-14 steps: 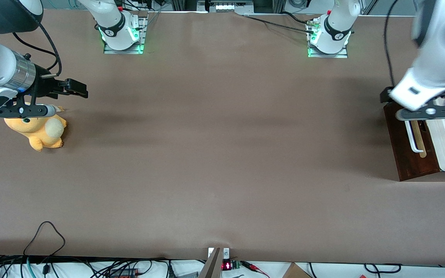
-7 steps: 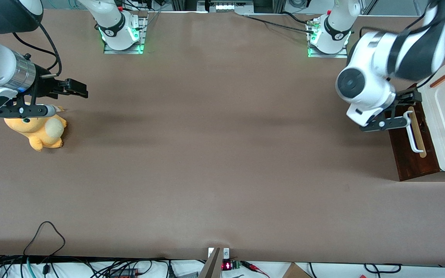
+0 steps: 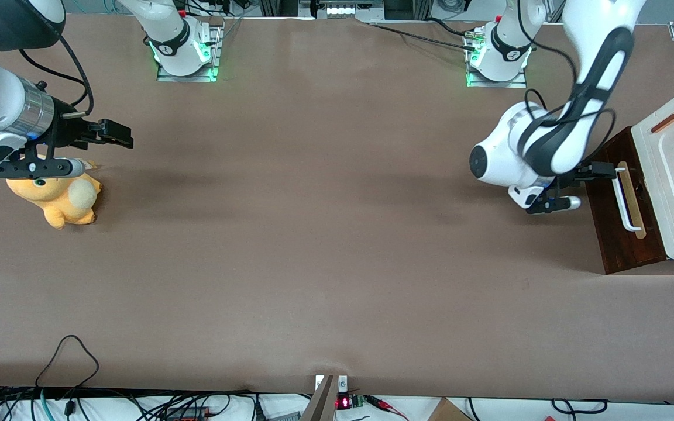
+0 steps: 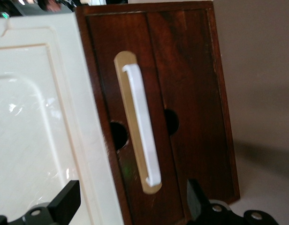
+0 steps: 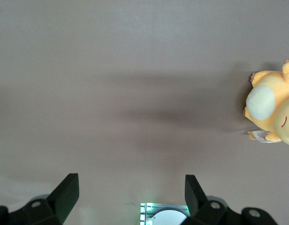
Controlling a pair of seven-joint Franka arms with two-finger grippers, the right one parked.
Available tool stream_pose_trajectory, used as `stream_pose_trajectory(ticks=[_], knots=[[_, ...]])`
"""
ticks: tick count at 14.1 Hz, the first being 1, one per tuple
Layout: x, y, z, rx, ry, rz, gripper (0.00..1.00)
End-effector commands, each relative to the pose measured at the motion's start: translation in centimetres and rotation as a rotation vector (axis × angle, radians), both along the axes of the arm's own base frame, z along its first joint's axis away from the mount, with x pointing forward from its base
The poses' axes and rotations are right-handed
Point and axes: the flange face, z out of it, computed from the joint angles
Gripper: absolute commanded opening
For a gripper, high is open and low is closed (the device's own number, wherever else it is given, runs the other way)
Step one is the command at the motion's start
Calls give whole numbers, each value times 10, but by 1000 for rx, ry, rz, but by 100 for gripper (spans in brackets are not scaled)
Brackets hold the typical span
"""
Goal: Open lower drawer with left arm only
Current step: 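Lower the left gripper toward the white bar handle of the lower drawer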
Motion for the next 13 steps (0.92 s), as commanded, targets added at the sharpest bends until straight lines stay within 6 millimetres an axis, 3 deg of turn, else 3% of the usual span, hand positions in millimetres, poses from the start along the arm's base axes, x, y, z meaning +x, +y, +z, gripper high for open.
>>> stream_pose_trajectory(ticks=[1,3,8,11,13], knots=[[5,20,-24,79,4,-48,100],[7,41,-44,125,12,-68,100],[7,69,-61,183,17,-82,97],[5,70,-65,193,8,-75,85],[5,71,-64,194,6,-72,85]])
